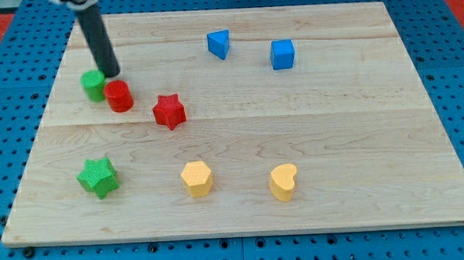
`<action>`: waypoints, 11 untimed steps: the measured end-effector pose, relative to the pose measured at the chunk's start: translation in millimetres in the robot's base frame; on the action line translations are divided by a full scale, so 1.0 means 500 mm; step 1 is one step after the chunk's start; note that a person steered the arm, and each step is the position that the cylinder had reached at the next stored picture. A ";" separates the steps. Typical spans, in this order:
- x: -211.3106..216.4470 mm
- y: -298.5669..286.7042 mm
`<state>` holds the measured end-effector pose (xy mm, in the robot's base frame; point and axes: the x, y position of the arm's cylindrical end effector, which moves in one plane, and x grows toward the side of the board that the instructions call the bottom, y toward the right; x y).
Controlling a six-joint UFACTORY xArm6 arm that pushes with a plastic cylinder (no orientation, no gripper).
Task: Keep green circle on left side of green star
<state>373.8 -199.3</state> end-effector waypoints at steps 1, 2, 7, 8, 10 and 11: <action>0.115 -0.027; 0.109 -0.027; 0.275 -0.156; 0.236 -0.165; 0.251 -0.139; 0.298 -0.122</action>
